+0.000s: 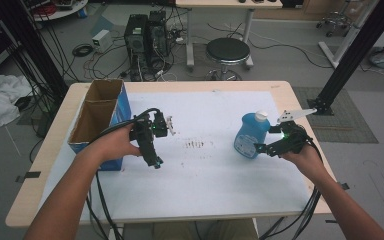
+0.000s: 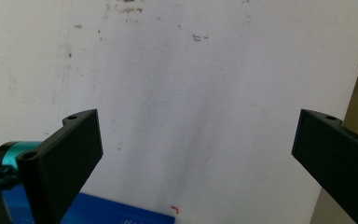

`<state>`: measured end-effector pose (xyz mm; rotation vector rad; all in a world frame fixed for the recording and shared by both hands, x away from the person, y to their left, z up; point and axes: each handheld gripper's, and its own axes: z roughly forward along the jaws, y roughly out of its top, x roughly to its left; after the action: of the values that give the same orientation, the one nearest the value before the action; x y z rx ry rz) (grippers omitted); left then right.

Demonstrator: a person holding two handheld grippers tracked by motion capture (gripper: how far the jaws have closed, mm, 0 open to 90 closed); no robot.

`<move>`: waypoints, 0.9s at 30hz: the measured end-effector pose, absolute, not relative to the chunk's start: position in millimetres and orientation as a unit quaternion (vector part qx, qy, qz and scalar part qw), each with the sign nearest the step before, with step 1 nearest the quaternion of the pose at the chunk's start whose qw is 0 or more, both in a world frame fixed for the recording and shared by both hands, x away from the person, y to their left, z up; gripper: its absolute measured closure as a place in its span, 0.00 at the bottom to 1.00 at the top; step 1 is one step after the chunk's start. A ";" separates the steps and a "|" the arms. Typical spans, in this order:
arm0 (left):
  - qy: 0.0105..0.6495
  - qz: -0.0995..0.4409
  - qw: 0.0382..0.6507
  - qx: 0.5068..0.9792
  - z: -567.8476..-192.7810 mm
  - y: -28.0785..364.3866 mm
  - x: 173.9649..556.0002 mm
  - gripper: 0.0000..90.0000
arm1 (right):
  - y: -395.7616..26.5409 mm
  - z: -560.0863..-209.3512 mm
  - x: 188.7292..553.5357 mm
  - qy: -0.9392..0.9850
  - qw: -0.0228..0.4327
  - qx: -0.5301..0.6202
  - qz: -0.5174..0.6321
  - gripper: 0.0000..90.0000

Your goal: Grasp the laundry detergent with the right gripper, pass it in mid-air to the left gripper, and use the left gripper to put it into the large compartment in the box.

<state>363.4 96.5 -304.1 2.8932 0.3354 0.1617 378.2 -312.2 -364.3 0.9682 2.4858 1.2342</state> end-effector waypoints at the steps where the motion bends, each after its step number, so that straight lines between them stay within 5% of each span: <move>1: 0.116 0.054 0.111 0.985 -304.1 96.9 363.3 0.02 | -310.7 -365.4 378.9 0.841 0.101 0.326 0.419 0.03; 27: 0.125 0.052 0.115 0.984 -307.4 102.8 364.0 0.02 | -295.4 -392.2 386.9 0.798 0.126 0.323 0.493 0.06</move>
<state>364.0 102.8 -307.4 2.8841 0.3674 0.1524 386.9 -295.4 -392.2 0.9411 2.3244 1.4358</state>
